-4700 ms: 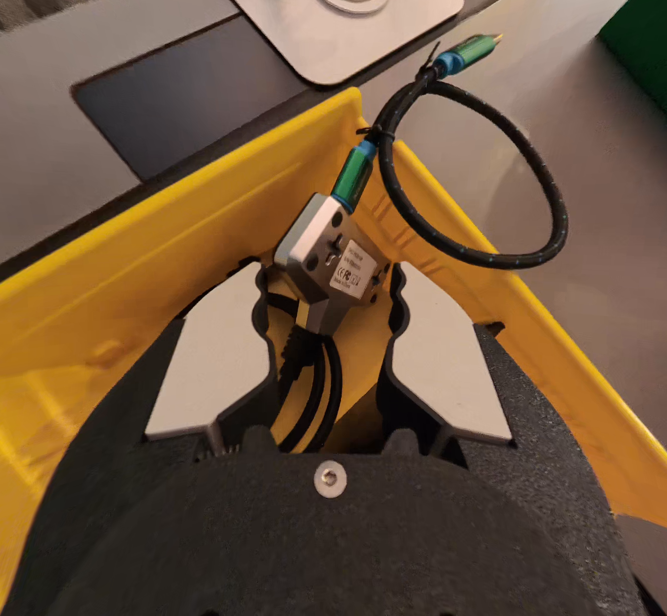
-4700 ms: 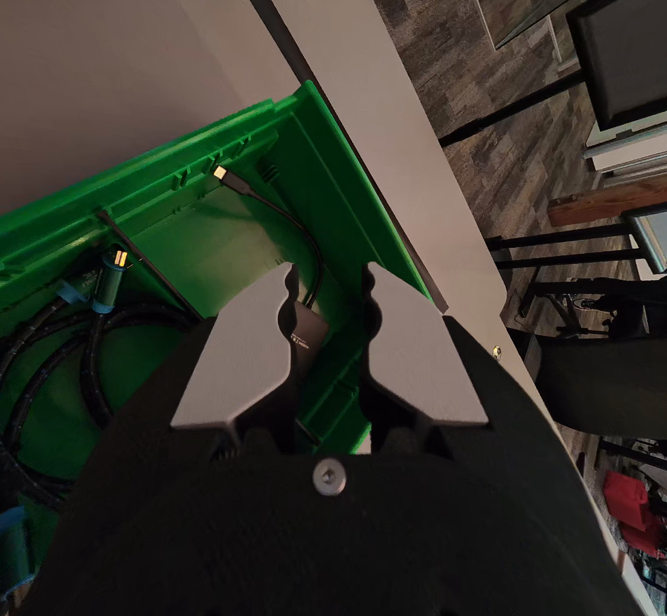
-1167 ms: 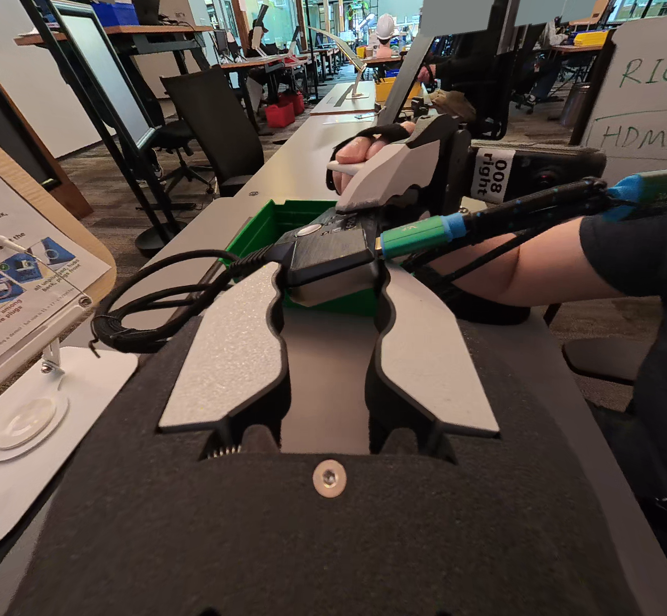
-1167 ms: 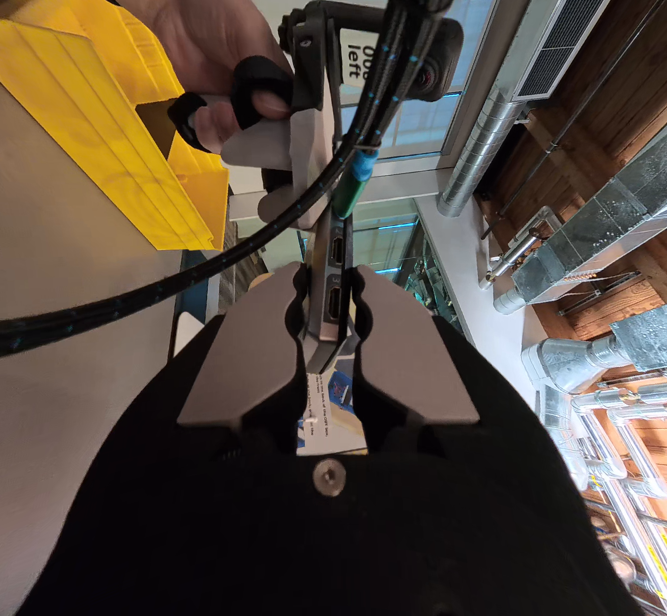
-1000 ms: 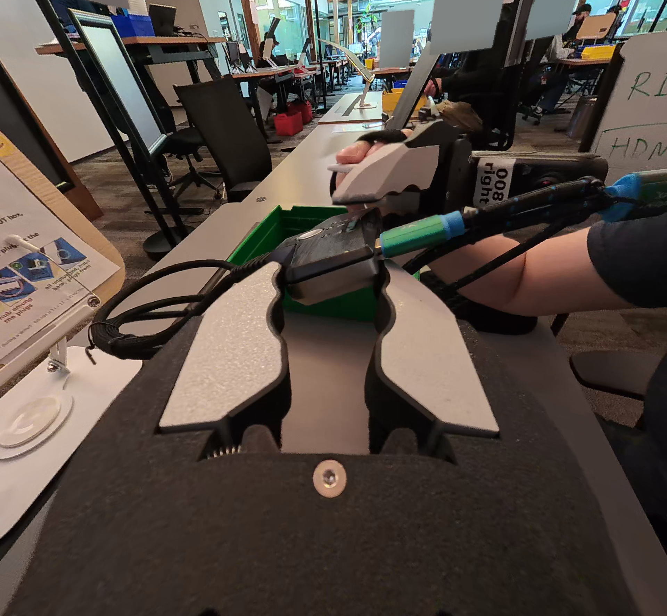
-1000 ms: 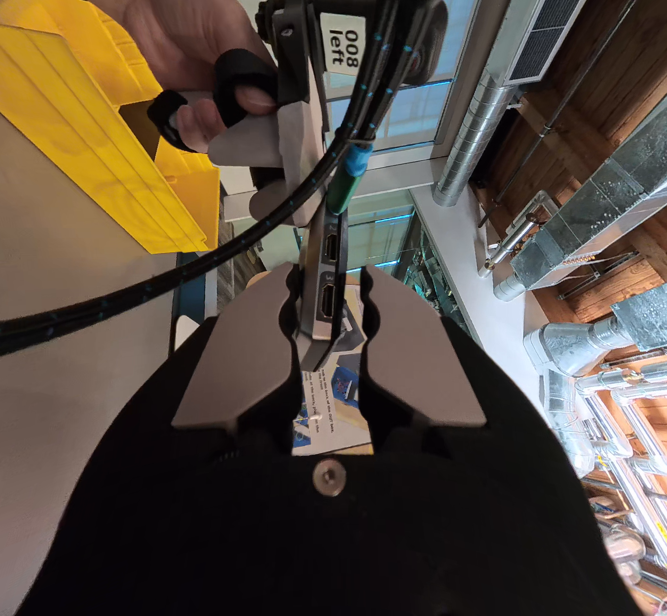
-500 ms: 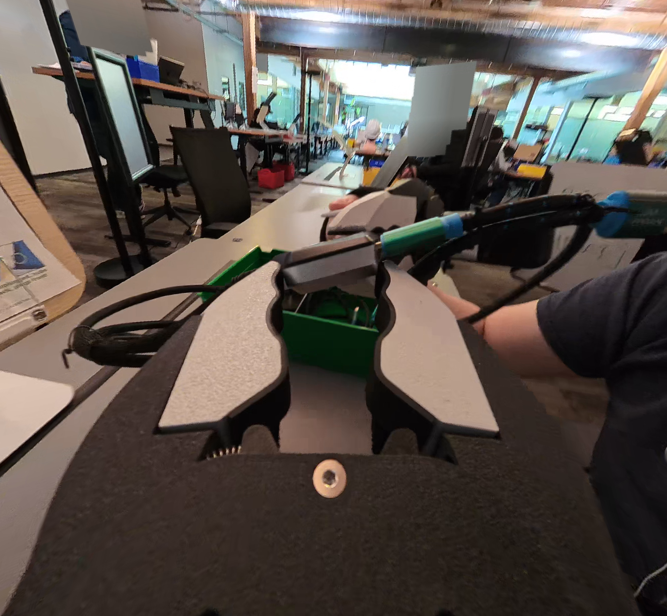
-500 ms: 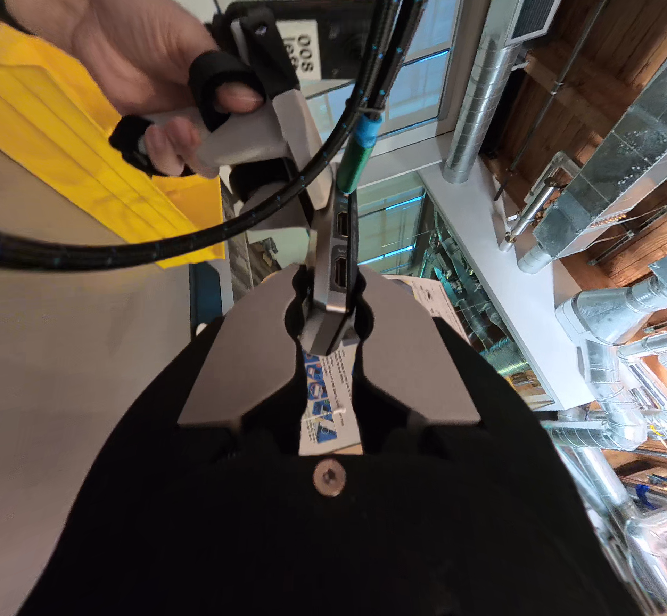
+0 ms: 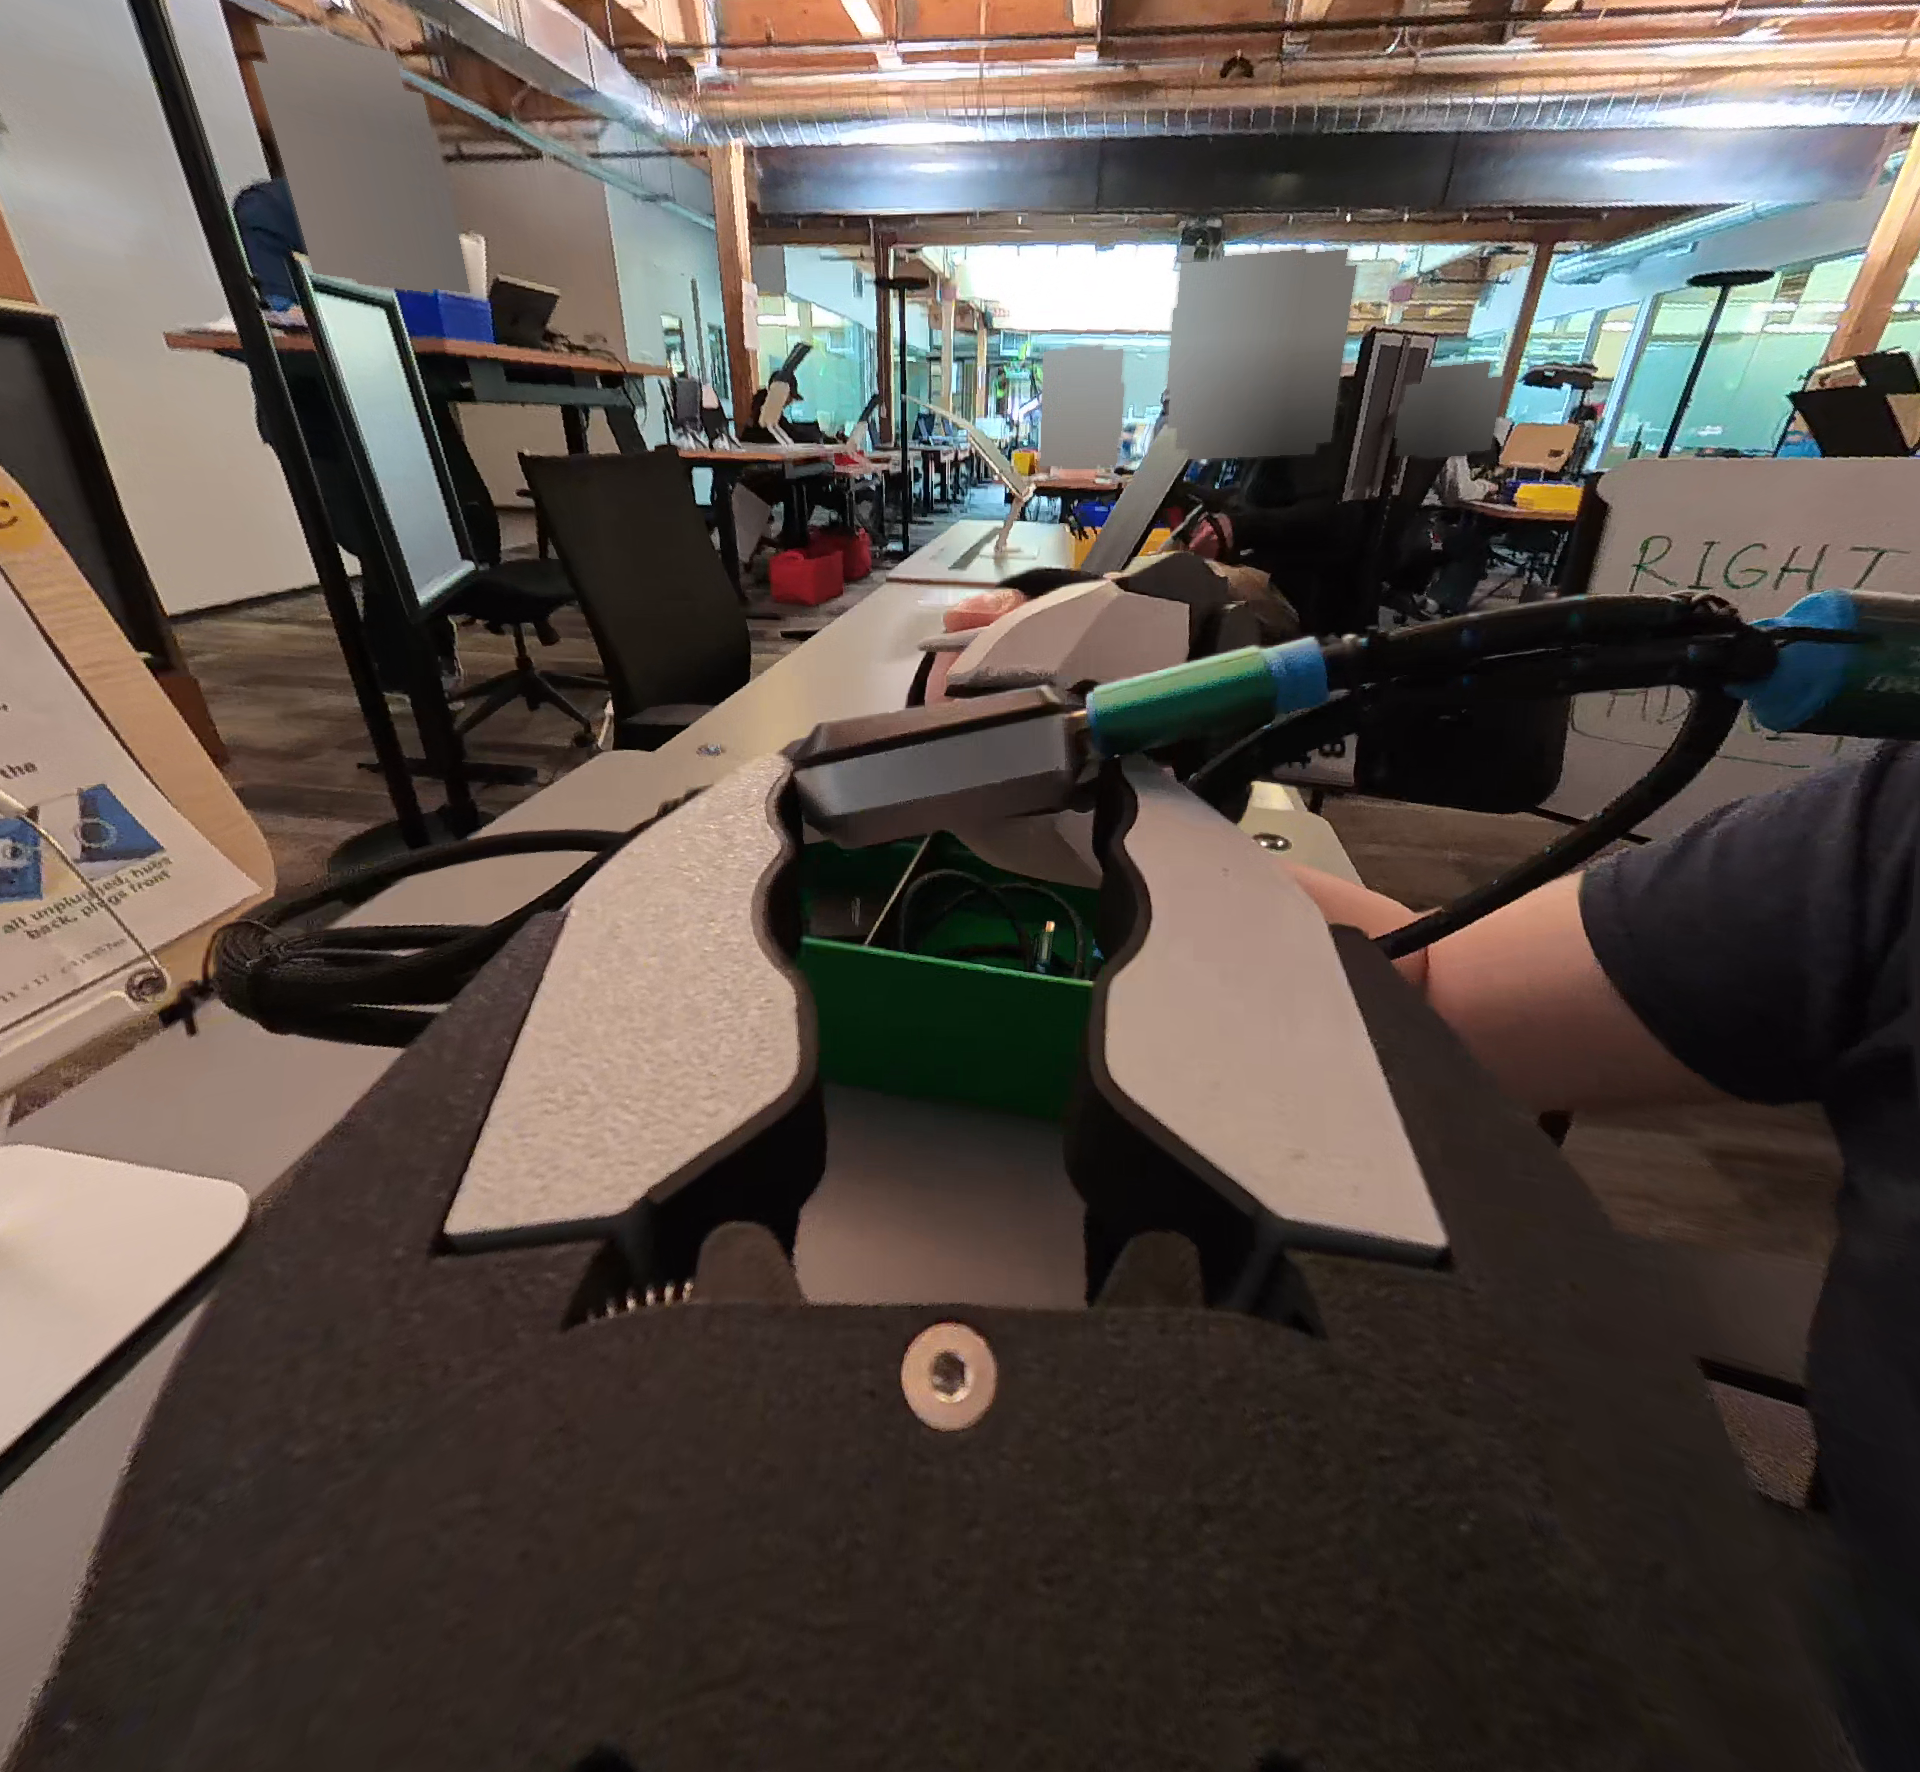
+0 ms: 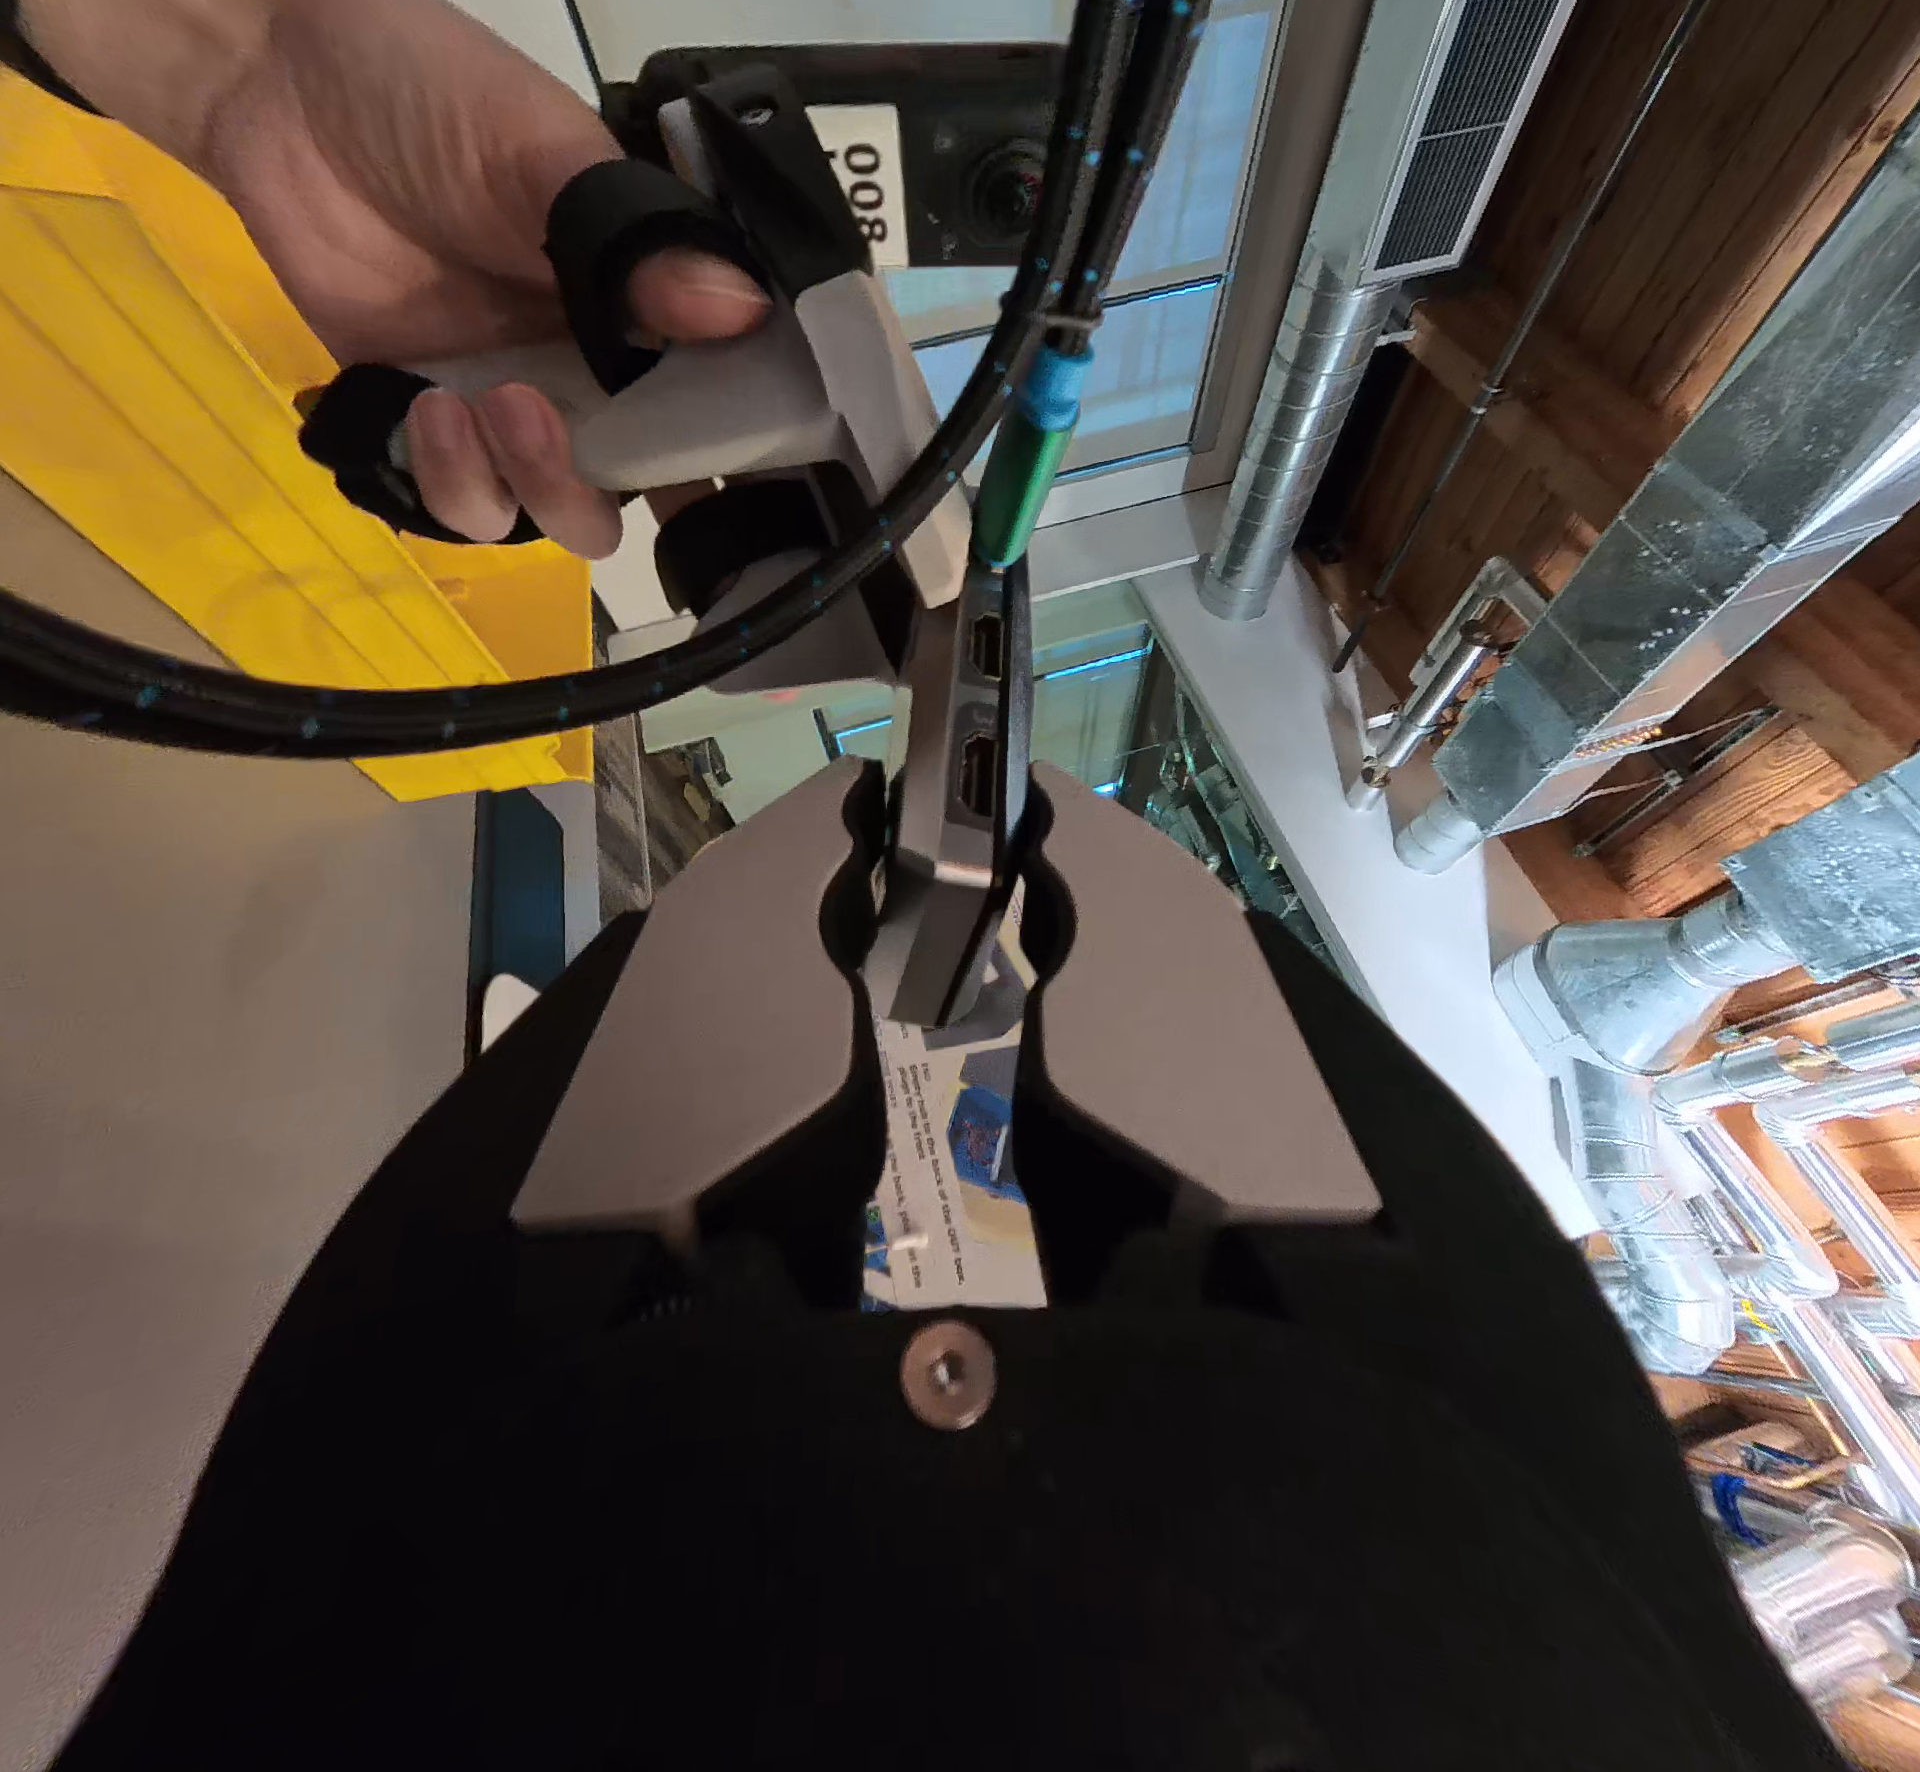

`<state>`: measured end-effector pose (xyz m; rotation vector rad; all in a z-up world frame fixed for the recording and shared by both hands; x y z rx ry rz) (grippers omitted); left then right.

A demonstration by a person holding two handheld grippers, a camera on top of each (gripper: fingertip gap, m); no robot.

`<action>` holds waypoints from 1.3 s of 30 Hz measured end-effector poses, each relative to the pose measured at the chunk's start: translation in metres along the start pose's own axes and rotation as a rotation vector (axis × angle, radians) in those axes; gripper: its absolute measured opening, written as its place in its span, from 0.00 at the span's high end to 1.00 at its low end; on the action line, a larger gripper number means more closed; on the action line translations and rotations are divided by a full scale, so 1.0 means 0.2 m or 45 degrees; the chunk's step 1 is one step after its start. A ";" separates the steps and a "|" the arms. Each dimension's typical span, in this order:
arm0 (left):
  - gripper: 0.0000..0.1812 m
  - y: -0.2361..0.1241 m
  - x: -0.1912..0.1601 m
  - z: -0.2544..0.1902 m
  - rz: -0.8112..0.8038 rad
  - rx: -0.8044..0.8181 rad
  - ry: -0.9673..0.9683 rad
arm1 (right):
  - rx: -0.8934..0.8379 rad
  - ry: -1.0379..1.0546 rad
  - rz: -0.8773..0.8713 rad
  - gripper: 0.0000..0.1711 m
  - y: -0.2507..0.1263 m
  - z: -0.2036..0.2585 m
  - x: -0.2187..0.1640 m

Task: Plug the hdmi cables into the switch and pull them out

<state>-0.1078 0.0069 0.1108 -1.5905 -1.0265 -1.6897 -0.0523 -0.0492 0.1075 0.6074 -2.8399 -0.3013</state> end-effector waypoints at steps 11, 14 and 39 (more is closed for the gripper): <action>0.70 0.01 0.02 -0.02 -0.084 0.077 0.043 | -0.118 -0.066 -0.031 0.87 0.00 0.00 0.01; 0.70 0.01 0.01 -0.02 -0.098 0.112 0.077 | -0.122 -0.055 -0.033 0.87 0.01 0.01 0.00; 0.71 -0.07 0.11 -0.05 -0.166 0.445 0.555 | -0.162 -0.014 0.069 0.77 0.05 0.01 -0.08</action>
Point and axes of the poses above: each gripper's, where its closed fingertips meet, y out along the fingers, x out of its top, z = x × y across the jaws, the point moved 4 cm from there along -y, back along the fingers, and after that the axes turned 1 degree about -x, right-handed, at the moved point
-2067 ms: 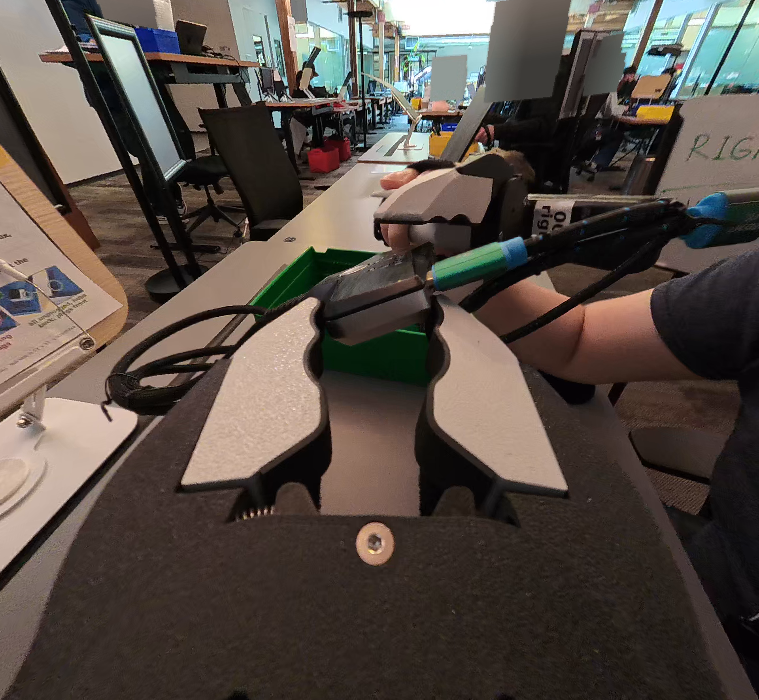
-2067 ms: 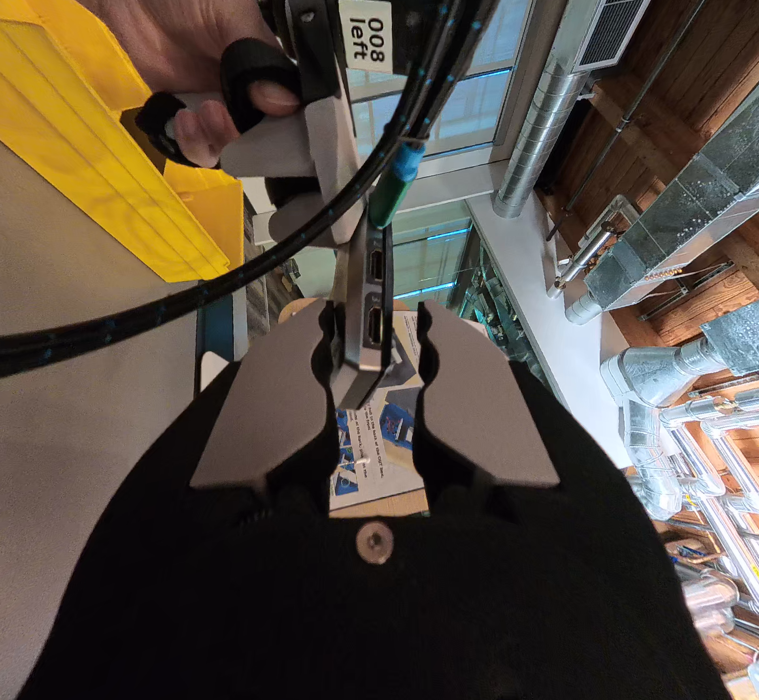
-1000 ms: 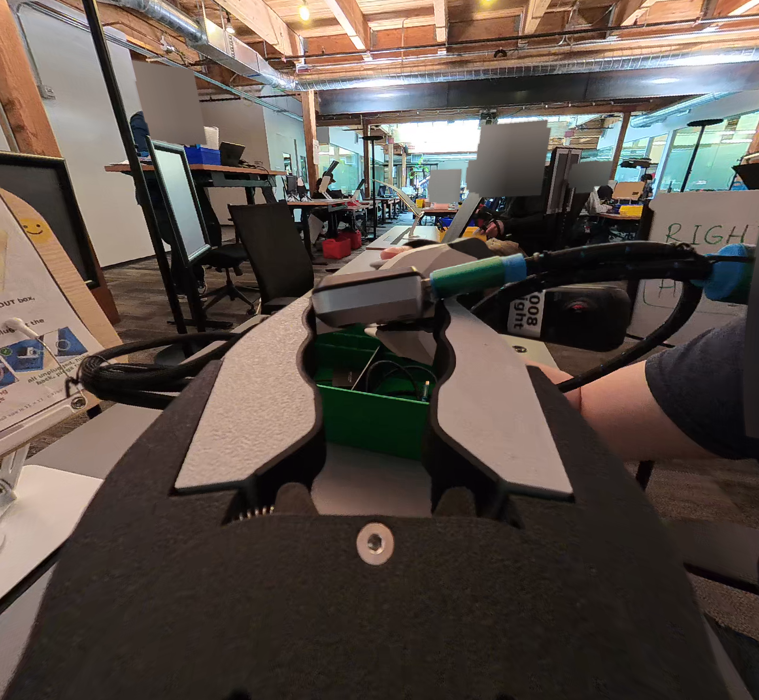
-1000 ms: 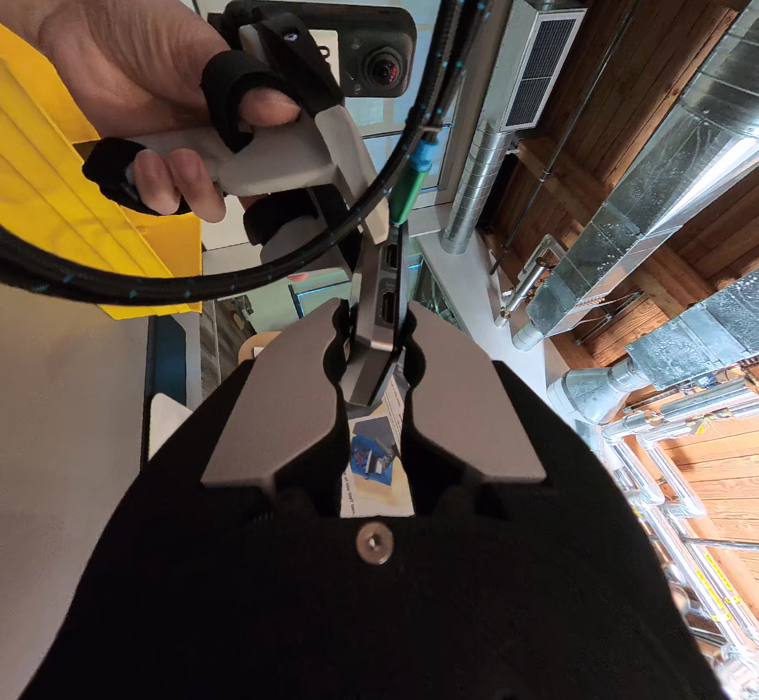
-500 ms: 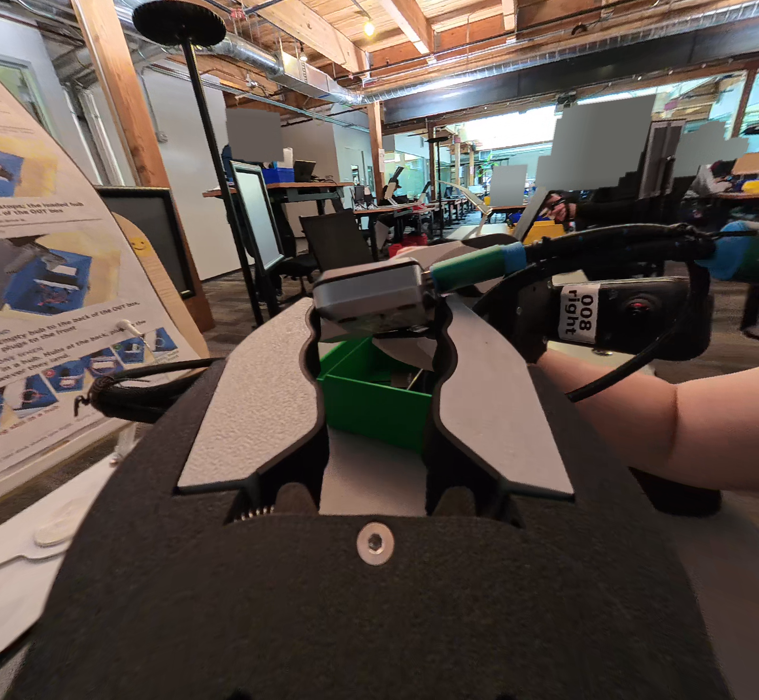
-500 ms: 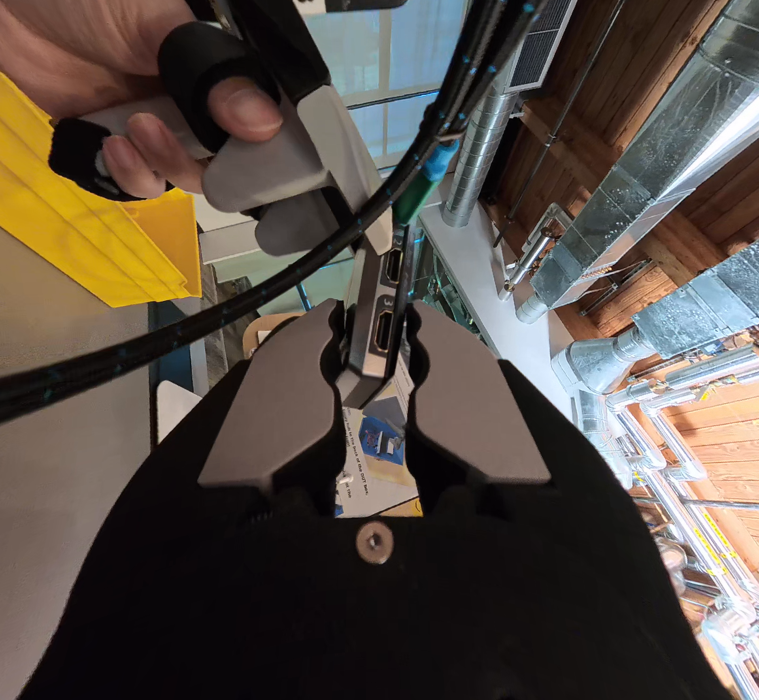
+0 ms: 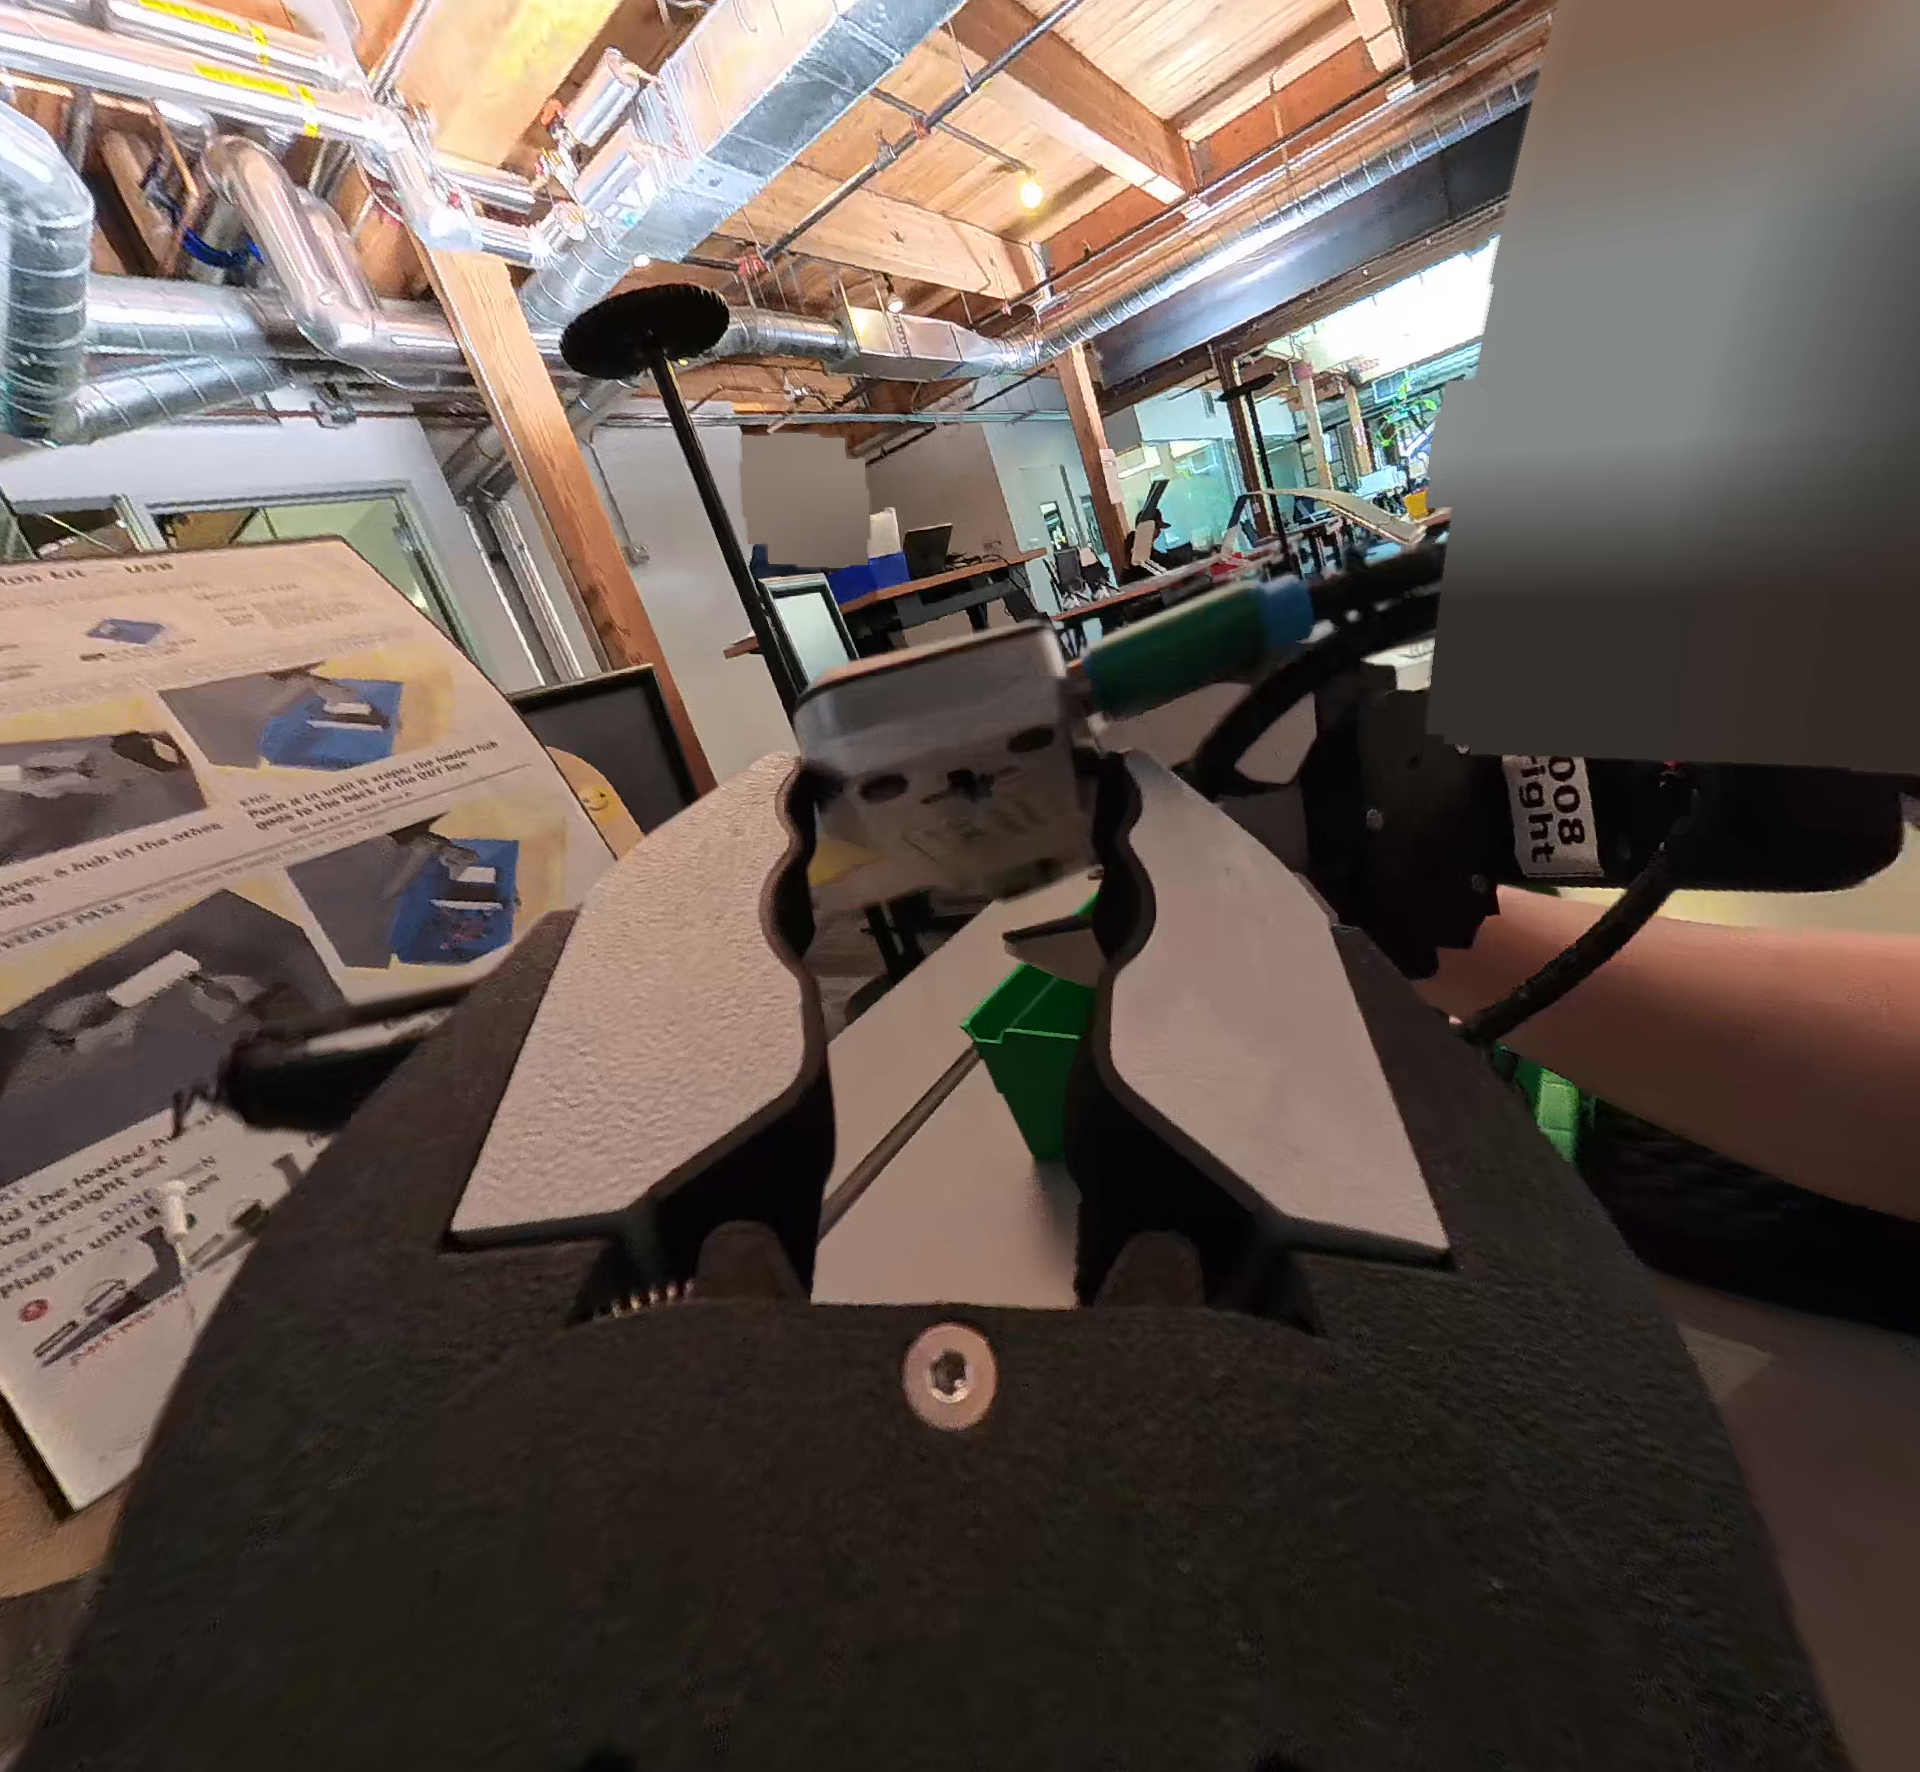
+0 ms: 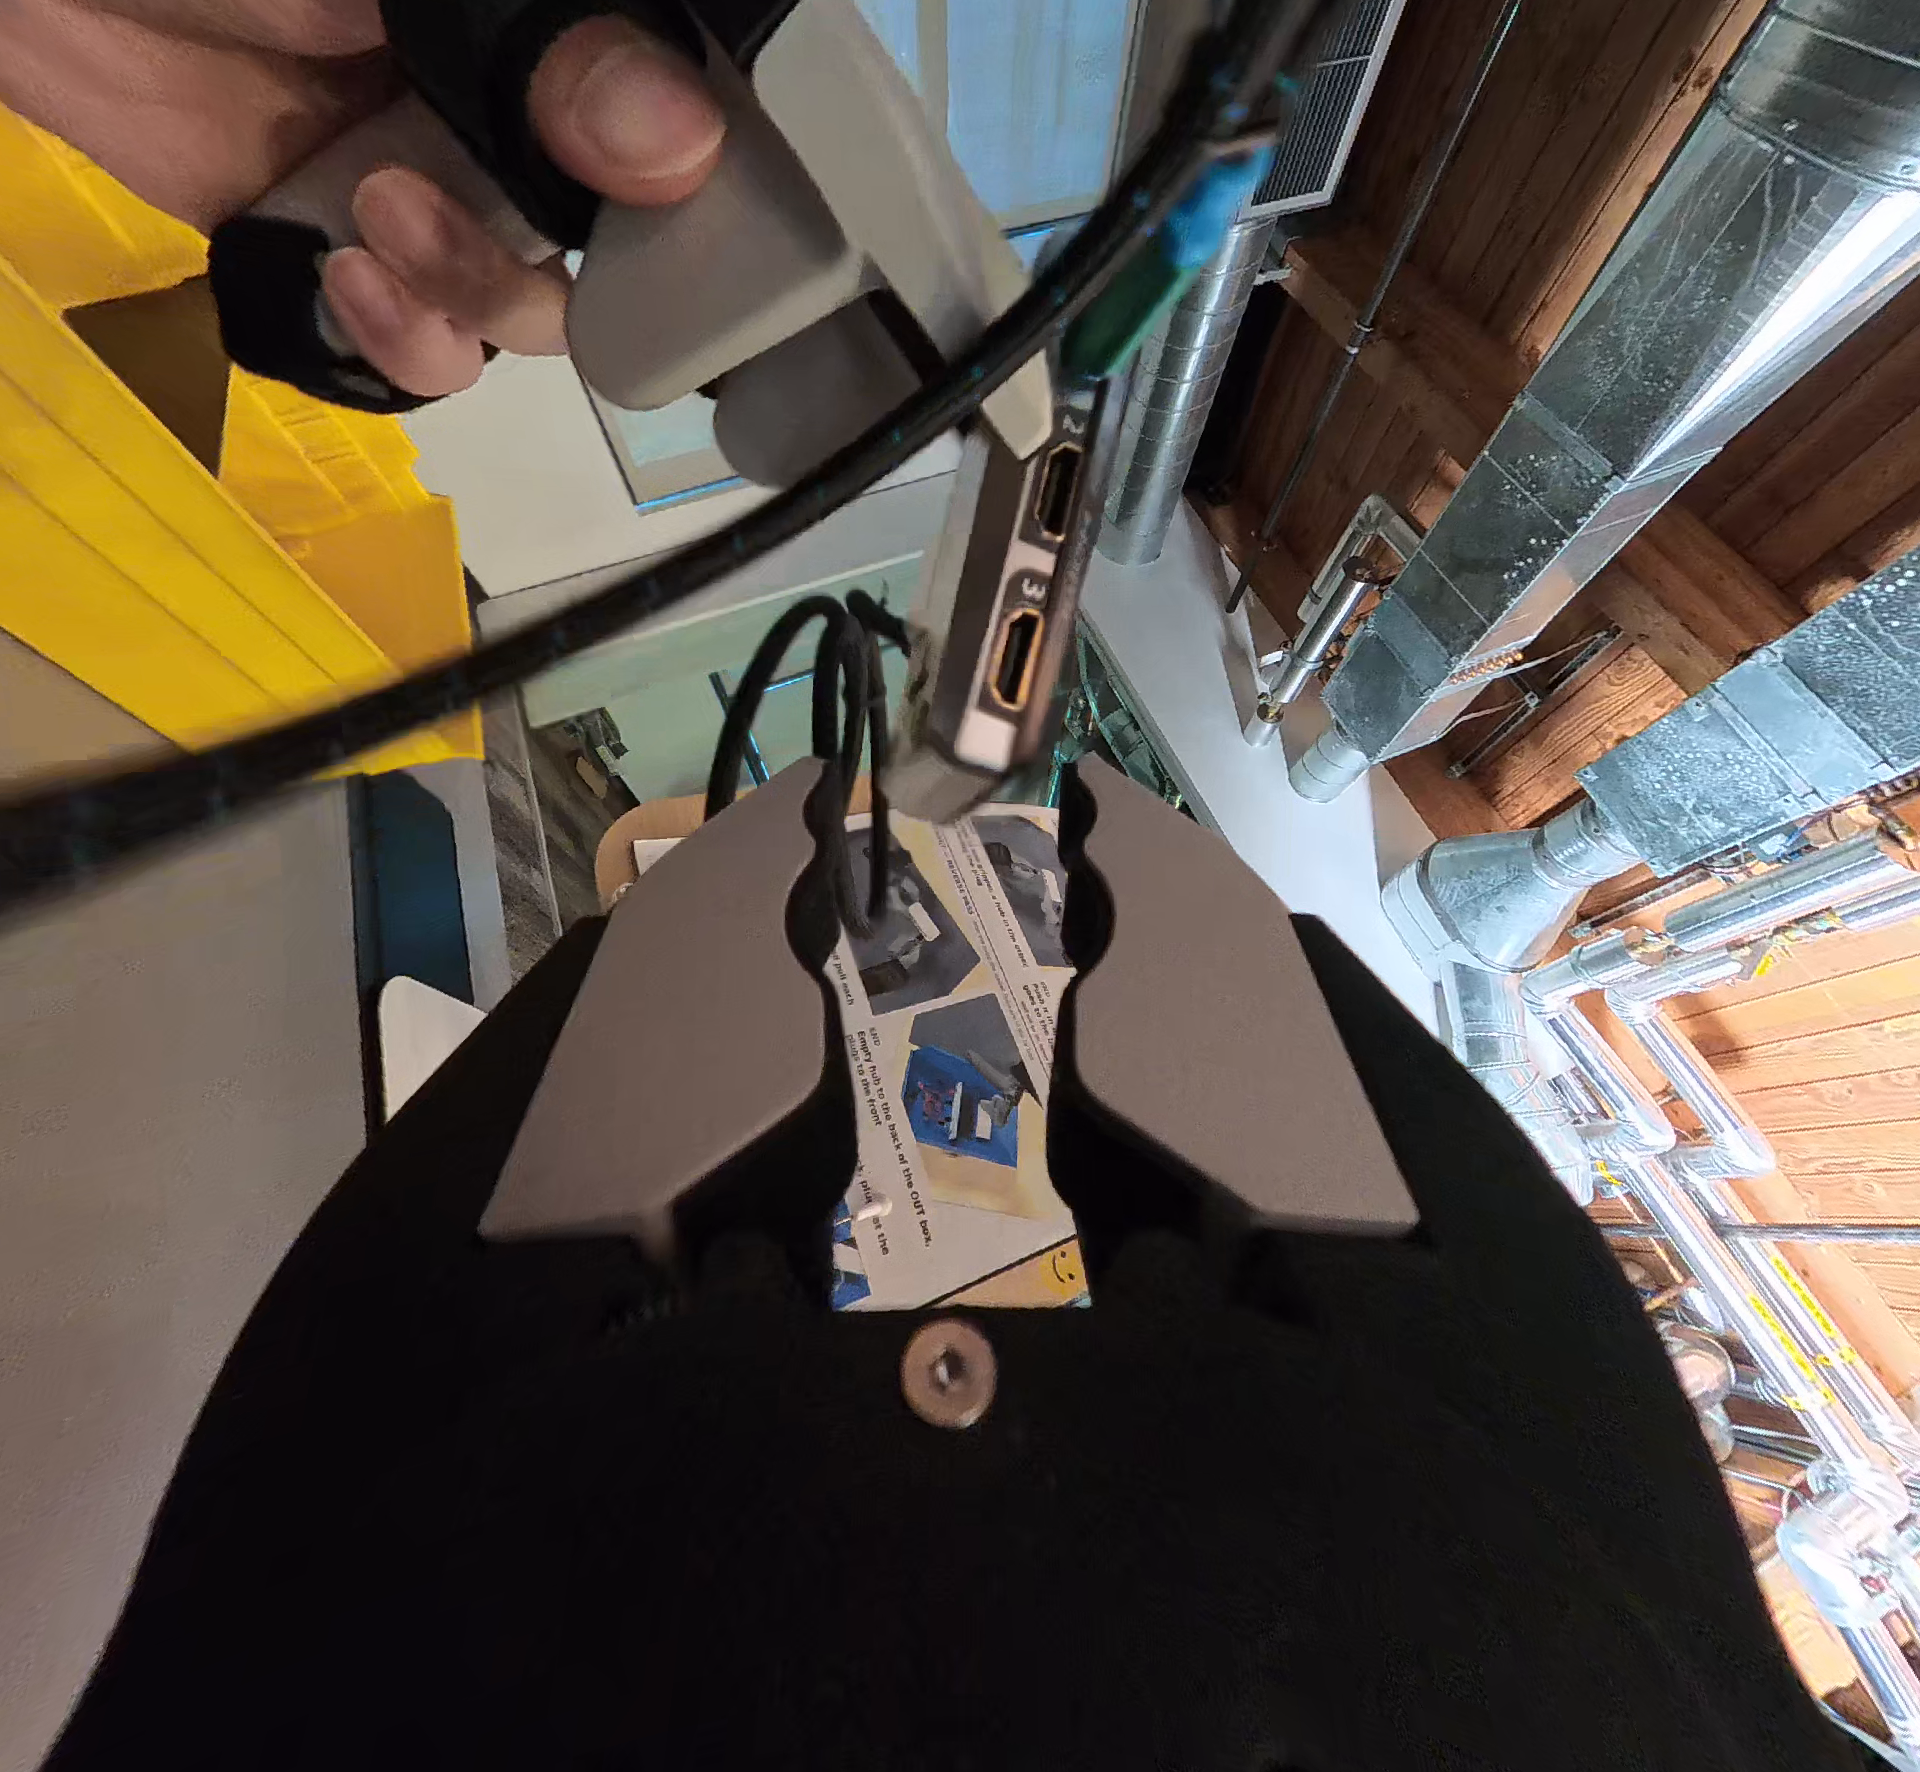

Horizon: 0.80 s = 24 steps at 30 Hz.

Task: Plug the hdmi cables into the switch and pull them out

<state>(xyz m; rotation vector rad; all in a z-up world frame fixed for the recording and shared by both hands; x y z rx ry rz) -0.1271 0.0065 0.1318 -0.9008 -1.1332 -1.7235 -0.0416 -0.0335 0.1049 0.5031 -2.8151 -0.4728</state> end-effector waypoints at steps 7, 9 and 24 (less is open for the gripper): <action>0.83 -0.01 -0.02 0.04 0.006 0.005 -0.078 | 0.182 0.316 0.015 0.91 0.02 0.08 -0.03; 0.83 -0.01 -0.05 0.06 0.043 0.018 -0.106 | 0.225 0.514 -0.002 0.91 0.05 0.14 -0.06; 0.86 -0.02 -0.05 0.07 0.015 -0.080 -0.185 | 0.566 1.097 -0.071 0.80 0.01 0.10 -0.08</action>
Point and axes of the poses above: each gripper's, where its closed fingertips meet, y out along the fingers, x out of its top, z = x × y across the jaws, the point moved 4 cm from there along -y, back along the fingers, and after that the axes turned 1 degree about -x, right-handed, at the moved point
